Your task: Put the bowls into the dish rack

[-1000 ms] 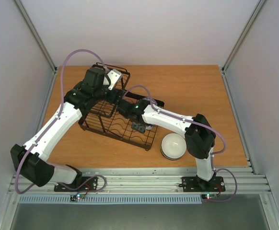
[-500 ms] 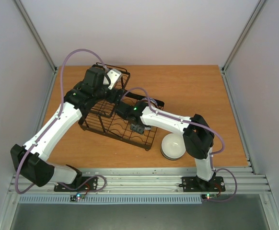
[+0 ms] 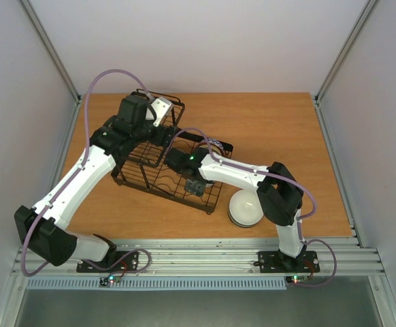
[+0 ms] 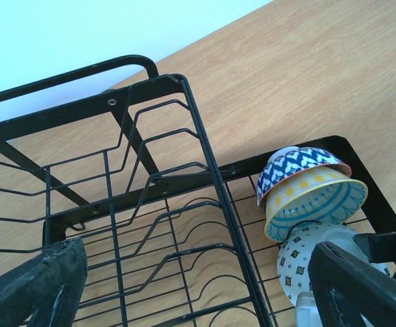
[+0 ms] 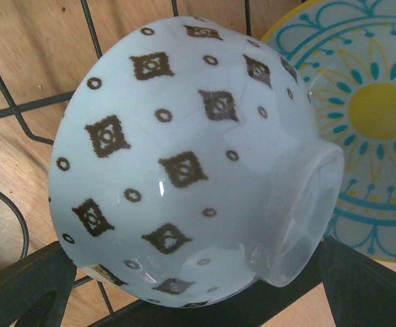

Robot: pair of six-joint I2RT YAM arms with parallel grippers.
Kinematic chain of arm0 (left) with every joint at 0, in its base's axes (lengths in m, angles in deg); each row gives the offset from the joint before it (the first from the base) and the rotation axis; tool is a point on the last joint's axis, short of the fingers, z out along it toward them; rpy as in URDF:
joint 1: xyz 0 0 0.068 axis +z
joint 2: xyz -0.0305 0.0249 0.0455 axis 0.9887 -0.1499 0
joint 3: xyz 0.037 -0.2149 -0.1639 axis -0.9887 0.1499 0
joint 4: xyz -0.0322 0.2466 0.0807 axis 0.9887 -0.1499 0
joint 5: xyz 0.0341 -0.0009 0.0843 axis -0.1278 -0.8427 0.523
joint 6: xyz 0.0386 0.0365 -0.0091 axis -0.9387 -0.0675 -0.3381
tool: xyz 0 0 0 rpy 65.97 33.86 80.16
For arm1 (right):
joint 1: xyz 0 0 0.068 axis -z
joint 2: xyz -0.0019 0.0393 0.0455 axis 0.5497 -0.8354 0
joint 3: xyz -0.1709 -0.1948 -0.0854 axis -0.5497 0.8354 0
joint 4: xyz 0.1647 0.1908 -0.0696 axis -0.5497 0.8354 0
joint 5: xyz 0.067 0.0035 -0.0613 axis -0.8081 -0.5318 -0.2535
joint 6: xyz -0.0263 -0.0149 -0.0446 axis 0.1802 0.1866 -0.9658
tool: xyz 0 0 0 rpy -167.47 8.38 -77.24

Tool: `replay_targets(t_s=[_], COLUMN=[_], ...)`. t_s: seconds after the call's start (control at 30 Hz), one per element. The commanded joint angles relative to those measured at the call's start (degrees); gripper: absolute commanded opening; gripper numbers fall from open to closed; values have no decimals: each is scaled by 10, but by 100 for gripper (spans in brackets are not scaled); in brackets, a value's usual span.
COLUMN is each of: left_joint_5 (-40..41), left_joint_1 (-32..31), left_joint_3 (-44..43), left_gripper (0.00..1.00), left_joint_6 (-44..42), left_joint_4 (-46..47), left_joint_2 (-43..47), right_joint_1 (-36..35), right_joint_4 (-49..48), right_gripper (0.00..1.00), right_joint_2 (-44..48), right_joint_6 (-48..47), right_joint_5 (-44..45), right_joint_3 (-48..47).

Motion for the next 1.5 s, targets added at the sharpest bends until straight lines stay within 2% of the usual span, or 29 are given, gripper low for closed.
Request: replay_targets(t_s=[0.0, 0.53, 0.93, 1.1, 1.3, 1.47], left_joint_5=[-22, -32, -32, -34, -51, -54], left_joint_1=[-3, -2, -2, -2, -2, -2], left_joint_3=[4, 3, 3, 3, 3, -1], left_gripper=[90, 90, 90, 90, 90, 90], left_joint_6=[6, 8, 8, 7, 7, 7], left_joint_4=[31, 30, 29, 28, 25, 20], left_joint_2=[12, 12, 12, 11, 7, 4], right_joint_1=[-2, 14, 33, 33, 34, 33], right_joint_4=[-11, -37, -46, -63, -63, -90], right_gripper=[99, 99, 99, 99, 98, 99], right_joint_2=[9, 79, 69, 103, 215, 359], right_joint_6=[4, 13, 28, 47, 160, 304], right_joint_5=[17, 96, 150, 155, 147, 123], right_joint_3=[4, 26, 27, 41, 74, 185])
